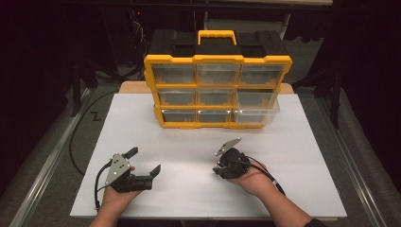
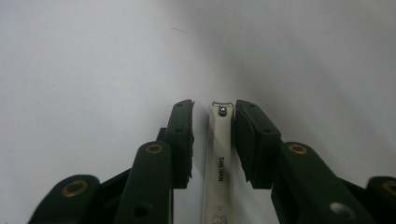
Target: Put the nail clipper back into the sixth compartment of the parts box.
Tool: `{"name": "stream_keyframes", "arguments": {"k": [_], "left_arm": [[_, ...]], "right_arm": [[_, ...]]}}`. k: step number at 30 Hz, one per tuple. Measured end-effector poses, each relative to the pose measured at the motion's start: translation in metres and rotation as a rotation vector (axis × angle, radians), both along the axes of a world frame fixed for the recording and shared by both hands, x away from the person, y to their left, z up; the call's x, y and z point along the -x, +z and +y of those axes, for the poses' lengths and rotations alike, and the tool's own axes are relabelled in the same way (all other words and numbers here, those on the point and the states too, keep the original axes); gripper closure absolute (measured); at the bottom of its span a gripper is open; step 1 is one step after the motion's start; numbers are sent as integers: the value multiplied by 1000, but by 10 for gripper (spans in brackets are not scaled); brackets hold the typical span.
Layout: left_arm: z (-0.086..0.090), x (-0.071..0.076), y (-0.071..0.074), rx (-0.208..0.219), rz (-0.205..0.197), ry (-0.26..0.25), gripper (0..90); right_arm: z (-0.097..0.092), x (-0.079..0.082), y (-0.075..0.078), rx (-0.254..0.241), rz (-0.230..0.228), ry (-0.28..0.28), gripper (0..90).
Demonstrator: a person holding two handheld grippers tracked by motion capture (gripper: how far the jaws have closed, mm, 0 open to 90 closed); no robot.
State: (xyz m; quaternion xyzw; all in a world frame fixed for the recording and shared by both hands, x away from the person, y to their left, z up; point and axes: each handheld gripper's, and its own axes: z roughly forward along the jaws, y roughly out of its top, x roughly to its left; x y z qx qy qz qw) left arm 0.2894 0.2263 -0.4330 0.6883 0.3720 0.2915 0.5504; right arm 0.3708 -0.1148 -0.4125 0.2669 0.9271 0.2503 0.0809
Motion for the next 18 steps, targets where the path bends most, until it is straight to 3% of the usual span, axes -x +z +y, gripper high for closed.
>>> {"name": "stream_keyframes", "arguments": {"k": [4,12,15,18], "left_arm": [[1,1,0,0,-2,0,3],[1,1,0,-3,0,2,3],[2,0,0,-2,-1,3,3],[2,0,0,-3,2,5,3]], "right_arm": [[2,0,-1,33,-9,5,741],[2,-4,-1,29,20,8,759],[0,-6,-1,24,31,-14,790],[1,-5,-1,30,15,-1,794]]}}
